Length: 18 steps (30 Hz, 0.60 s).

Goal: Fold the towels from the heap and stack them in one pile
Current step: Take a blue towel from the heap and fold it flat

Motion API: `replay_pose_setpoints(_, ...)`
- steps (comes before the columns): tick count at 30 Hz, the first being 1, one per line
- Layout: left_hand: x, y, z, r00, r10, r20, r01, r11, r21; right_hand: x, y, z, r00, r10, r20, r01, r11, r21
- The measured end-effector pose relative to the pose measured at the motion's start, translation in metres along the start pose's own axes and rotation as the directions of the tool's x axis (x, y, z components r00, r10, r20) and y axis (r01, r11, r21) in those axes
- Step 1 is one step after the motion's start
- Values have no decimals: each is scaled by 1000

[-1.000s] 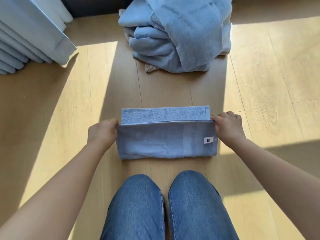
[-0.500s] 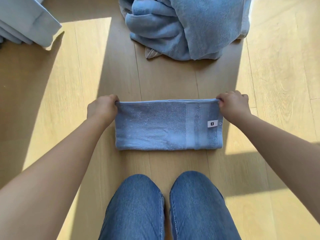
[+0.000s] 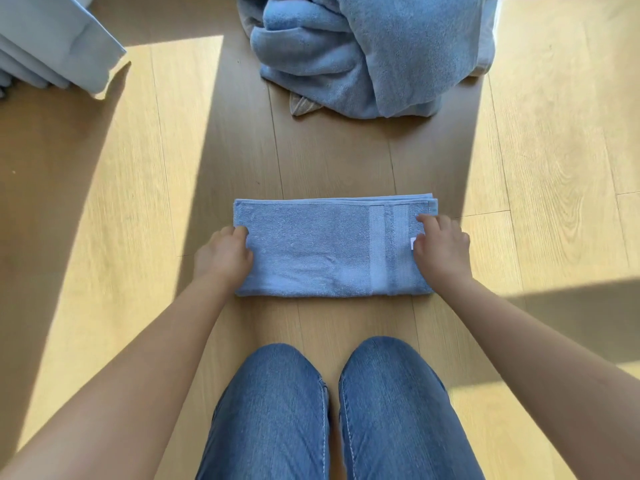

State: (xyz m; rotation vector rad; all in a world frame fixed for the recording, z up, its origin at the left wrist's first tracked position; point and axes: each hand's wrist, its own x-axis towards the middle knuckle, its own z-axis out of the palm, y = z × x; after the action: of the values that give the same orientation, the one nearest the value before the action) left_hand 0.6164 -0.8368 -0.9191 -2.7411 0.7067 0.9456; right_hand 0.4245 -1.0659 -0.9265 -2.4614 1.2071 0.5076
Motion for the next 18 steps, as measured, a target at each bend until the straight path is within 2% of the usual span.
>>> replay_pose_setpoints(4, -20, 16, 19, 994, 113, 0, -113, 993, 19, -23, -15, 16, 992, -126, 8, 126, 992, 11)
replay_pose_setpoints(9, -32, 53, 43, 951, 305, -52, -302, 952, 58, -35, -42, 40, 932, -345, 113, 347, 938, -1)
replay_pose_setpoints(12, -32, 75, 47, 928, 361, -95, -356, 932, 67, -29, -56, 49, 921, -348, 173, 356, 934, -17)
replay_pose_setpoints(18, -18, 96, 49, 932, 353, -84, -345, 933, 101, -15, -67, 52, 930, -311, 197, 322, 946, -25)
